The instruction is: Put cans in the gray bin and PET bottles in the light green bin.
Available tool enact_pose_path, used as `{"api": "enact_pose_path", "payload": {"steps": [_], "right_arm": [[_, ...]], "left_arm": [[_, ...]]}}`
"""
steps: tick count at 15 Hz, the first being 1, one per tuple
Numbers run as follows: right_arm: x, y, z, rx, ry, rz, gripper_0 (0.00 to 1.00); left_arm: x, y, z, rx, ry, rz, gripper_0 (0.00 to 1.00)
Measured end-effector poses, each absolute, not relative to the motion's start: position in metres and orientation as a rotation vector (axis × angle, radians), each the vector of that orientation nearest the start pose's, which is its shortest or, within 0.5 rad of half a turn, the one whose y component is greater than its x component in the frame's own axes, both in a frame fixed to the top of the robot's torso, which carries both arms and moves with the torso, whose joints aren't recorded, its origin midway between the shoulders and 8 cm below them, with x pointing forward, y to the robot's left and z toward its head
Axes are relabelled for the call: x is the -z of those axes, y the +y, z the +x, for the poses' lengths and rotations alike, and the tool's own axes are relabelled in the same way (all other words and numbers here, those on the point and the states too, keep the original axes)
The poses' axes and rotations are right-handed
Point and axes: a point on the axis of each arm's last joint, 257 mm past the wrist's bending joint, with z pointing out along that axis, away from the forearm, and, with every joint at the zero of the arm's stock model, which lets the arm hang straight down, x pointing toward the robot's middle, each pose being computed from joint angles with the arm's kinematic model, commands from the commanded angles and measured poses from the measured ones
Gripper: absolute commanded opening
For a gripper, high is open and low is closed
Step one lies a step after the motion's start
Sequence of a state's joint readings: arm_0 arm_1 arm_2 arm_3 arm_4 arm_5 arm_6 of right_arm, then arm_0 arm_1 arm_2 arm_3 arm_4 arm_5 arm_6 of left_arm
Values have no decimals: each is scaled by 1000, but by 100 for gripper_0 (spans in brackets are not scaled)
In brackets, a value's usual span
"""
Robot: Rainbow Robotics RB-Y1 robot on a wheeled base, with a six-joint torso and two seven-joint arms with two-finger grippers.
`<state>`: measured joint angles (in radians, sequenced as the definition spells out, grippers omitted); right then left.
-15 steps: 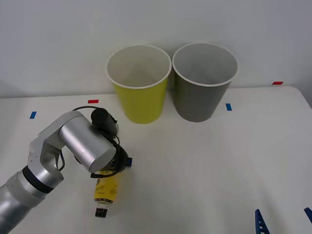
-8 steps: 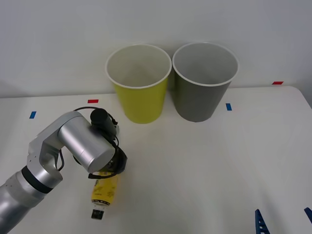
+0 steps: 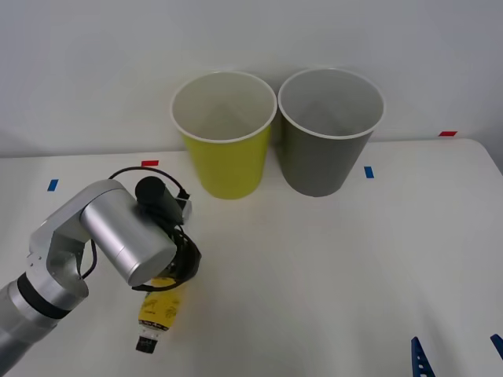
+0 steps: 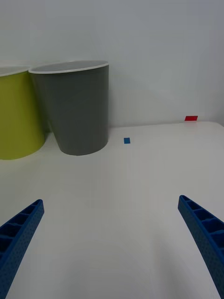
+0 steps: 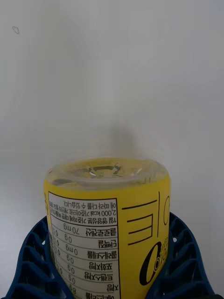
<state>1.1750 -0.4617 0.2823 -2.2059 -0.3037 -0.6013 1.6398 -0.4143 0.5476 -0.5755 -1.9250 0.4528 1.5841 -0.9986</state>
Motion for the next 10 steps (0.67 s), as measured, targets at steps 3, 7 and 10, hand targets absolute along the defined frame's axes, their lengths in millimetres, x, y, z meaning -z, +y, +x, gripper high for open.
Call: {"api": "enact_pose_path", "payload": {"steps": [3, 7, 10], "right_arm": [[209, -258, 208, -75, 1576, 15, 100], [209, -258, 208, -75, 1576, 15, 100], [209, -257, 208, -75, 1576, 15, 100]], "left_arm": [[290, 159, 417, -21, 2613, 412, 0], [248, 165, 426, 2, 2465, 496, 0], [224, 171, 418, 44, 2402, 459, 0]]}}
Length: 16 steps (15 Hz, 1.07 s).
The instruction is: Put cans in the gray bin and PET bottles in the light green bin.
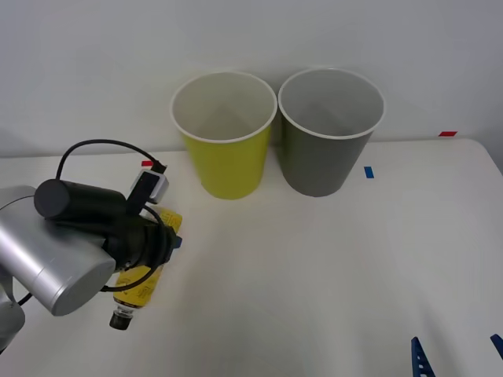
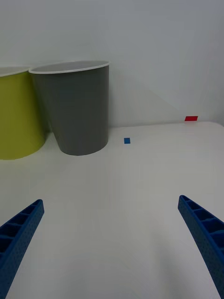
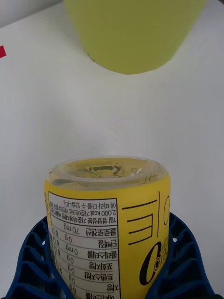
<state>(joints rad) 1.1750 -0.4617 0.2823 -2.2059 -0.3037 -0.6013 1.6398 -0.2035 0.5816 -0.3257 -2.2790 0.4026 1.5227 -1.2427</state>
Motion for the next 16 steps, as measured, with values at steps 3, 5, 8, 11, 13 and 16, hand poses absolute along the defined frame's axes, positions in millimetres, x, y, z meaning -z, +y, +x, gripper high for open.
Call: {"api": "enact_pose_path", "payload": {"steps": [3, 5, 8, 11, 13, 16], "right_arm": [[209, -258, 208, -75, 1576, 15, 100], [209, -258, 208, -75, 1576, 15, 100], [209, -258, 208, -75, 1576, 15, 100], [209, -258, 208, -75, 1576, 15, 100], [209, -258, 208, -75, 1576, 15, 100], [209, -258, 208, -75, 1576, 15, 100]], "left_arm": [[202, 179, 415, 84, 2357, 475, 0], [179, 186, 419, 86, 2297, 509, 0], [138, 190, 421, 96, 2188, 527, 0], [97, 195, 417, 134, 2100, 510, 0], [74, 196, 413, 156, 2043, 507, 0], [32, 203, 408, 156, 1930, 480, 0]]}}
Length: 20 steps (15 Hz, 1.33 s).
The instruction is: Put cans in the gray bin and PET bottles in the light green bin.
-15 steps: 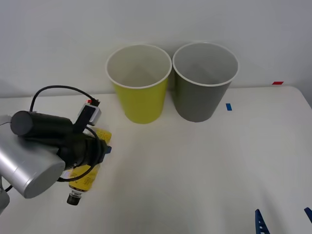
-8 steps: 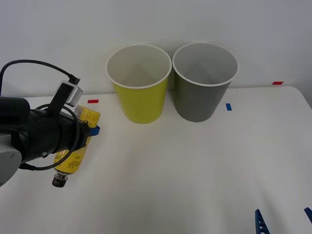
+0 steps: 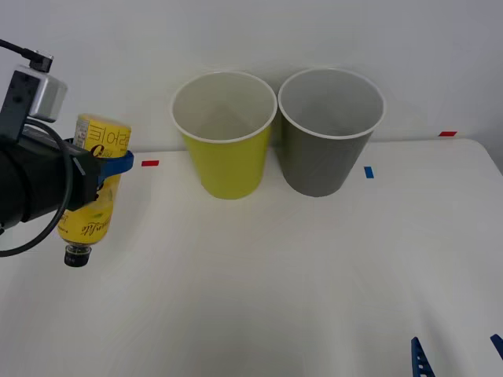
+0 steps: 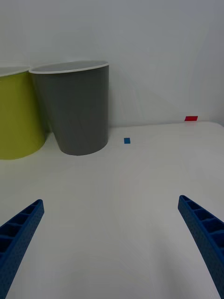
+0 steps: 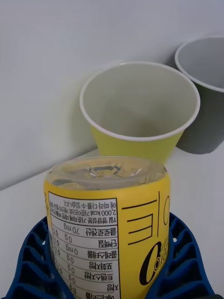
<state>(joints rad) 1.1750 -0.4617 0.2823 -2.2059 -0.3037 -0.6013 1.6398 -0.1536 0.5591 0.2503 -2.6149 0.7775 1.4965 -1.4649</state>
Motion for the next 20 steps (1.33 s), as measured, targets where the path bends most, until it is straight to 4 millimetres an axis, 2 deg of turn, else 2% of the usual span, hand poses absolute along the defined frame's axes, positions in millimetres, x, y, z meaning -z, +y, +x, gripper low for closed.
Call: {"api": "enact_pose_path", "payload": {"steps": [3, 6, 11, 16, 20], "right_arm": [[209, -258, 208, -75, 1576, 15, 100], [209, -258, 208, -75, 1576, 15, 100], [209, -258, 208, -75, 1576, 15, 100], [209, -258, 208, -75, 1576, 15, 100], [209, -258, 208, -75, 1576, 15, 100]], "left_arm": [[4, 213, 408, 199, 1848, 424, 0], [-16, 220, 410, 174, 1768, 438, 0], [-54, 211, 419, 137, 1652, 463, 0], [-96, 187, 467, 162, 1492, 450, 0], [-117, 162, 497, 140, 1410, 469, 0]]}}
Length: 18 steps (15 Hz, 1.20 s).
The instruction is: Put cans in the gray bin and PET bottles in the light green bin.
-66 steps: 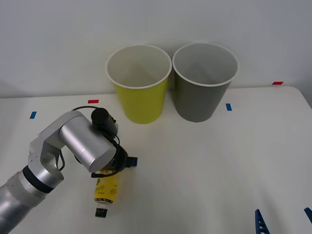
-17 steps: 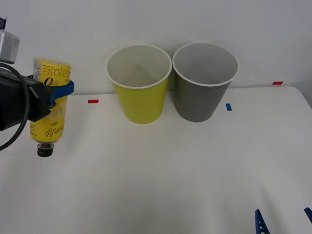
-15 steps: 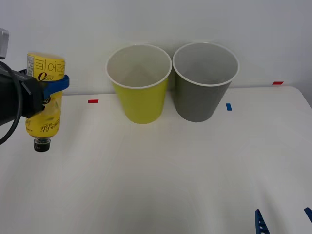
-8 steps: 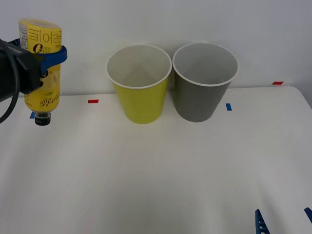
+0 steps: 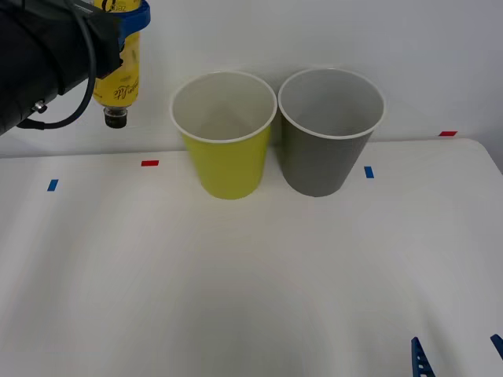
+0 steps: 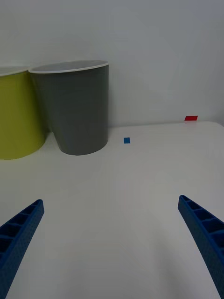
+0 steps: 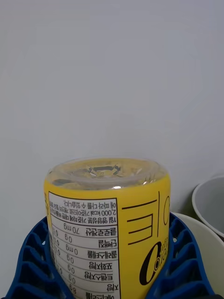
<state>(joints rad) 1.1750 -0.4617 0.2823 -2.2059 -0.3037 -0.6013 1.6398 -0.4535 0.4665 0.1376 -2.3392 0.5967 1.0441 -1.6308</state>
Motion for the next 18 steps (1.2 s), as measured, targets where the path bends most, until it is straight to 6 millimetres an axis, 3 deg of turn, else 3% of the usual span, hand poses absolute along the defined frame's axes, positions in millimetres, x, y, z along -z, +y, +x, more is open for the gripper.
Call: {"api": "enact_pose_path", "payload": {"steps": [5, 10, 18], "right_arm": [[209, -258, 208, -75, 1576, 15, 100], [209, -258, 208, -75, 1576, 15, 100], [209, -258, 208, -75, 1576, 15, 100]], "left_arm": [[-126, 120, 525, 146, 1350, 484, 0], [-136, 89, 529, 171, 1328, 430, 0], [-128, 64, 559, 221, 1292, 390, 0]]}}
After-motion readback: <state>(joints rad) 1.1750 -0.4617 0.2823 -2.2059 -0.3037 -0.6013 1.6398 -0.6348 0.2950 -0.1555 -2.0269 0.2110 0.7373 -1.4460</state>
